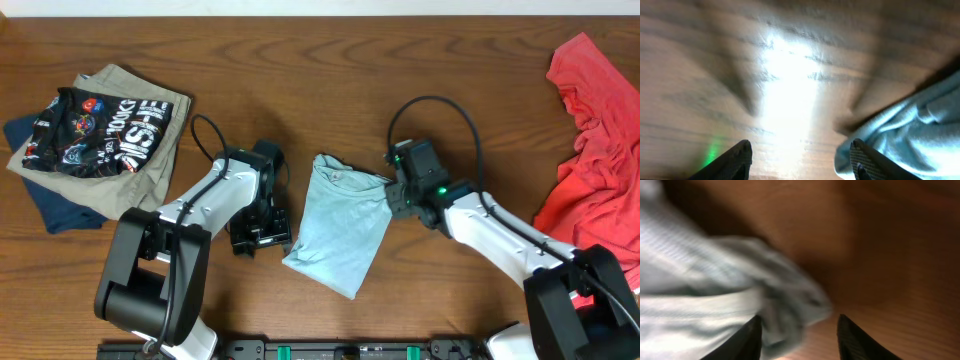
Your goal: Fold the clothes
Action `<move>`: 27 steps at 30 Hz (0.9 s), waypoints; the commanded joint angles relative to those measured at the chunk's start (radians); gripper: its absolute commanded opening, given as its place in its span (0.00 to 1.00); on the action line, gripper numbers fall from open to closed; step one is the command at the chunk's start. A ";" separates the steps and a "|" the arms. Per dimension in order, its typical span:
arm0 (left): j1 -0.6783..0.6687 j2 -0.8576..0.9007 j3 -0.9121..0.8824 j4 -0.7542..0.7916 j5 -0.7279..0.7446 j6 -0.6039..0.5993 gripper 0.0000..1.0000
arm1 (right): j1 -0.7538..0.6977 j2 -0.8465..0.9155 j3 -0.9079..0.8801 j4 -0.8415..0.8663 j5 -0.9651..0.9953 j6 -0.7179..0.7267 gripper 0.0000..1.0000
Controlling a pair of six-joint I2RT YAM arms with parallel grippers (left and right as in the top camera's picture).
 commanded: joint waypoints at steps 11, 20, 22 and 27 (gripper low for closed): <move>0.062 -0.172 0.024 0.310 0.041 0.094 0.92 | -0.019 -0.108 0.139 -0.272 0.045 -0.002 0.64; 0.100 -0.055 0.024 0.513 0.306 0.263 0.97 | -0.019 -0.126 0.139 -0.397 0.045 0.000 0.66; 0.100 -0.009 0.024 0.541 0.368 0.268 0.98 | -0.019 -0.126 0.139 -0.412 0.044 0.010 0.66; 0.079 0.100 0.024 0.591 0.504 0.271 0.95 | -0.019 -0.126 0.139 -0.441 0.045 0.010 0.66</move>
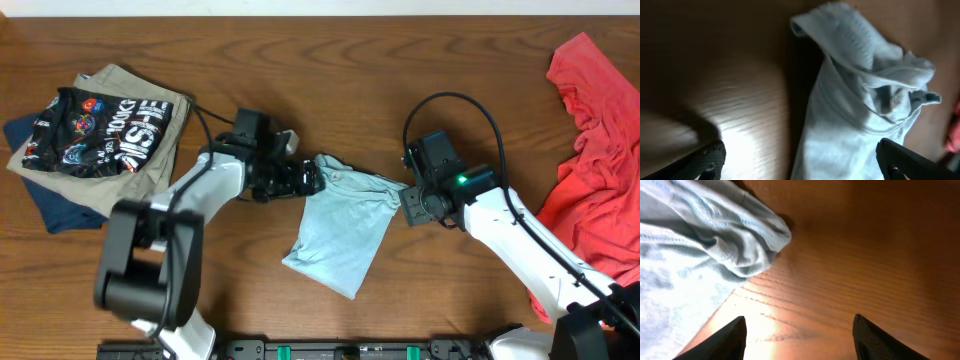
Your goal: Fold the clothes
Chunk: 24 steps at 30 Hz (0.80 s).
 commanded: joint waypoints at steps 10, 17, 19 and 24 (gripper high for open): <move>-0.108 0.106 0.014 0.030 0.173 0.054 0.06 | -0.006 -0.010 0.014 -0.019 0.011 0.011 0.64; -0.018 -0.020 0.033 -0.010 -0.002 0.053 0.07 | -0.007 -0.010 0.014 -0.038 0.056 0.011 0.62; 0.026 -0.090 0.039 -0.037 -0.080 0.050 0.06 | -0.007 -0.010 0.014 -0.038 0.065 0.011 0.62; 0.166 -0.282 0.045 -0.062 -0.202 0.050 0.06 | -0.007 -0.010 0.014 -0.037 0.067 0.011 0.61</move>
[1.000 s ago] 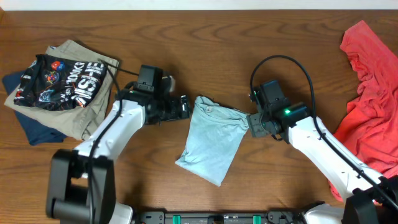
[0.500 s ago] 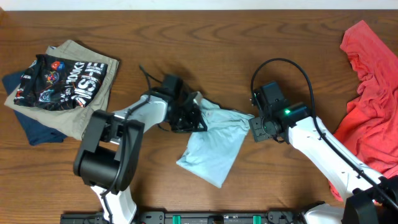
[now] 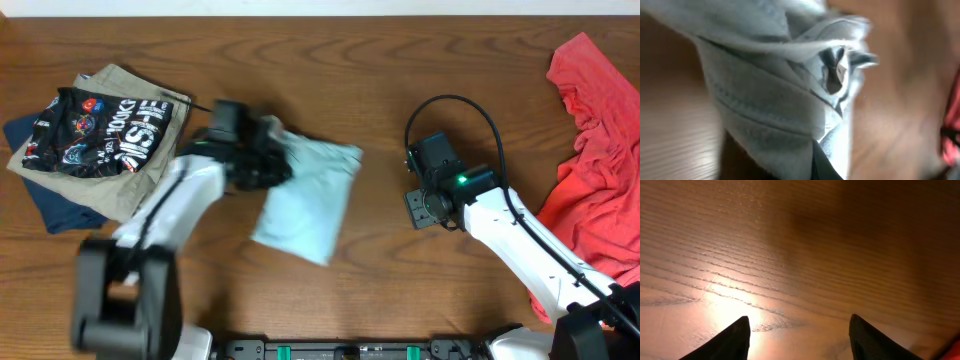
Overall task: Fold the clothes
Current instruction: 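Carry the folded shirt with the left gripper onto the left clothes stack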
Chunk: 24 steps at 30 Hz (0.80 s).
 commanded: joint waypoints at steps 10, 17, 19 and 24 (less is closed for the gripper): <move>0.392 -0.309 0.042 0.106 -0.248 -0.004 0.06 | -0.007 -0.010 0.013 -0.006 0.022 0.030 0.61; 0.531 -0.294 0.042 0.289 -0.248 -0.017 0.06 | -0.007 -0.010 0.013 -0.020 0.023 0.030 0.61; 0.559 -0.283 0.042 0.335 -0.249 -0.034 0.06 | -0.006 -0.010 0.013 -0.024 0.023 0.030 0.60; 0.616 -0.238 0.042 0.421 -0.295 -0.043 0.06 | -0.006 -0.010 0.013 -0.027 0.023 0.030 0.61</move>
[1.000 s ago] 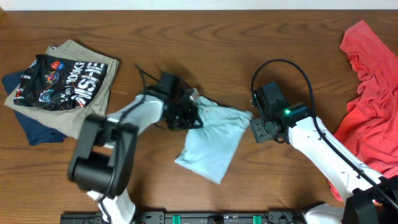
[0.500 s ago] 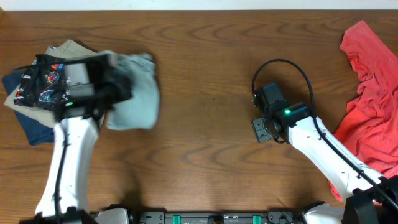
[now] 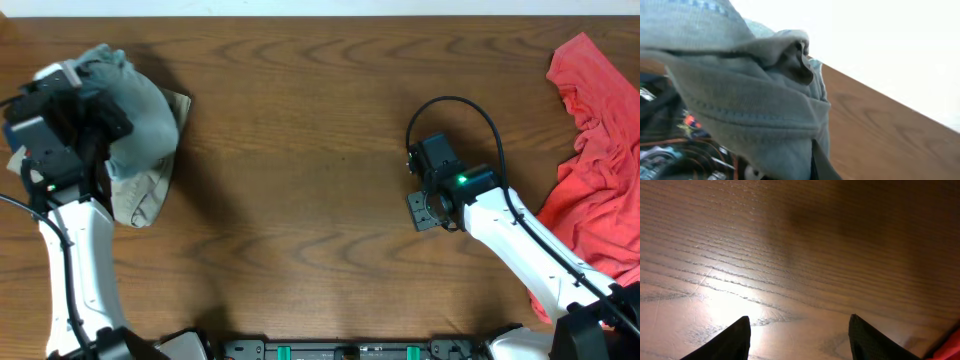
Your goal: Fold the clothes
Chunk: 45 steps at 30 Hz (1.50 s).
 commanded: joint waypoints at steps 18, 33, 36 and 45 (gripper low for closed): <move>0.204 0.141 0.027 -0.013 -0.074 -0.174 0.98 | -0.006 -0.010 0.013 -0.034 0.009 0.028 0.63; -0.388 0.150 0.030 -0.205 -0.064 -0.049 0.98 | -0.007 -0.010 0.013 0.140 -0.367 0.030 0.99; -0.502 0.186 0.030 -0.342 -0.072 -0.045 0.98 | -0.020 -0.010 0.013 0.166 -0.377 0.039 0.99; -0.596 0.256 0.030 -0.860 -0.077 -0.046 0.98 | -0.253 -0.010 0.085 0.045 -0.409 0.052 0.99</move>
